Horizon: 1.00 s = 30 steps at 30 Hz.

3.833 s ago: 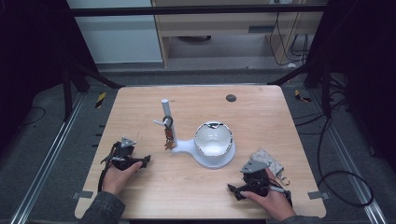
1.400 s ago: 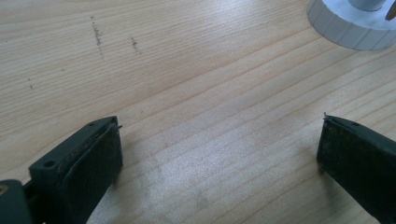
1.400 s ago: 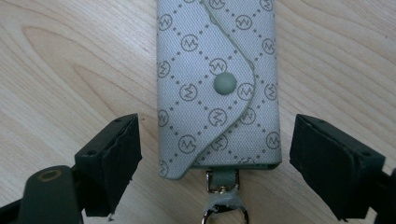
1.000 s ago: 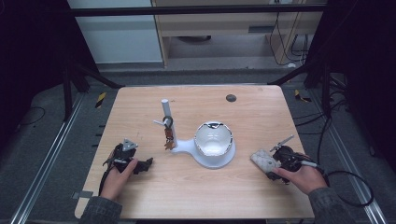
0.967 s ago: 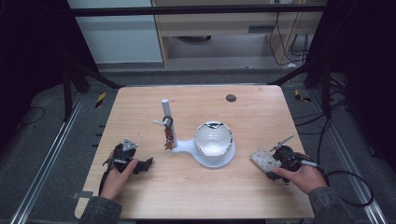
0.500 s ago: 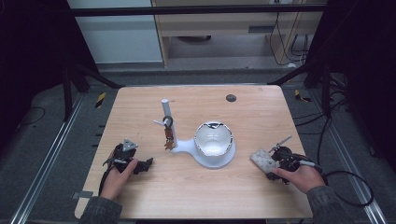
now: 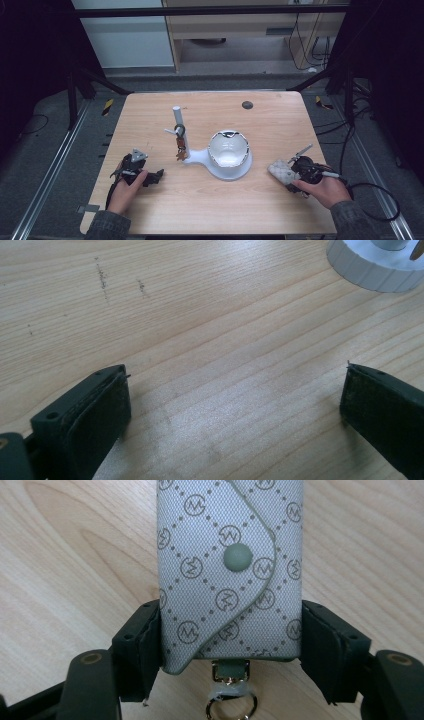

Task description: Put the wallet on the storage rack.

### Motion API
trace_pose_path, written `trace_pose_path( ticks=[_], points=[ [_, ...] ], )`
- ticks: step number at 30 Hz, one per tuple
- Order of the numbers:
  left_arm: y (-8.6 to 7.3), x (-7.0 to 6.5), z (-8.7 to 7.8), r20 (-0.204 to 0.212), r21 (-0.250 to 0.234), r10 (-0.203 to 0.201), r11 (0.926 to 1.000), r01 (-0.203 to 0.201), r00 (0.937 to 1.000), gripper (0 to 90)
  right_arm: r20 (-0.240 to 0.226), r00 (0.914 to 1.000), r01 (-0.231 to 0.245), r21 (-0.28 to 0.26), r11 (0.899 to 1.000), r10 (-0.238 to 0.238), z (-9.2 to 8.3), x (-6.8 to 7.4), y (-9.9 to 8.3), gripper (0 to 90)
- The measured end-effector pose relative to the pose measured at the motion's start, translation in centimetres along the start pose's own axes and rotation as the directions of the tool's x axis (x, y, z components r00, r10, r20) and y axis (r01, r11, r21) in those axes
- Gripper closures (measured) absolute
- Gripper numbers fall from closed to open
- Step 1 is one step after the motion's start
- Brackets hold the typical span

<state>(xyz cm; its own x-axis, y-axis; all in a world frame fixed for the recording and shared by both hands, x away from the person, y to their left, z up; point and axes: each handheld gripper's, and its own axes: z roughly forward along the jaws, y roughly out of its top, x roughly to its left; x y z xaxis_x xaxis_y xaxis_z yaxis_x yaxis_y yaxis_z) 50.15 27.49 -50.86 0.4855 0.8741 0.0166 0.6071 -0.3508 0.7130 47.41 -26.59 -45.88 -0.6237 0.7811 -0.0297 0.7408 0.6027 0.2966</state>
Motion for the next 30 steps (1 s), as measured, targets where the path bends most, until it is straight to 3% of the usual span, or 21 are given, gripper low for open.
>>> trace_pose_path(
  ticks=[16,30],
  points=[
    [0.0,0.0,-0.1,0.002,0.002,0.007,1.0,-0.007,1.0,0.0,0.07,0.9926,0.102,-0.03,0.994,-0.1,-4.7,1.2,1.8,31.3],
    [0.0,0.0,-0.1,0.001,0.002,0.007,1.0,-0.007,1.0,0.0,0.115,0.9781,0.177,-0.021,0.984,-0.173,-7.5,2.0,4.4,31.4]
  ],
)
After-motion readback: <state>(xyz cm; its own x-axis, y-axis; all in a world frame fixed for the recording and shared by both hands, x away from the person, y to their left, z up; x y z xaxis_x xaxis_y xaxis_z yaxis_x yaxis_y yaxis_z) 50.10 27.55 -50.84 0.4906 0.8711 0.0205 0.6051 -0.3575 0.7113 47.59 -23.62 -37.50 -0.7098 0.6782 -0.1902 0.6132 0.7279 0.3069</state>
